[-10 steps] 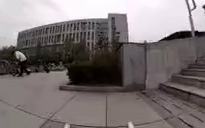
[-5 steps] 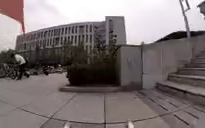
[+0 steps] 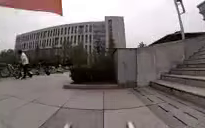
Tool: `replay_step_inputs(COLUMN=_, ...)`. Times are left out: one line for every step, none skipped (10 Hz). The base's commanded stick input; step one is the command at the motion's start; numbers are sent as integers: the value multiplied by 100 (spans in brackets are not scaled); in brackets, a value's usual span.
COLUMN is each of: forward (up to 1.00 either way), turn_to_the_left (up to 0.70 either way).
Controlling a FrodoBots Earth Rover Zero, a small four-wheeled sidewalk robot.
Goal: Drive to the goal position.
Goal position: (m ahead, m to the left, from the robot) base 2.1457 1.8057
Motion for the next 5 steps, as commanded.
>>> replay_step_inputs(forward=-69, turn_to_the_left=0)
replay_step_inputs(forward=-69, turn_to_the_left=0)
replay_step_inputs(forward=-69, turn_to_the_left=0)
replay_step_inputs(forward=-69, turn_to_the_left=0)
replay_step_inputs(forward=-69, turn_to_the_left=0)
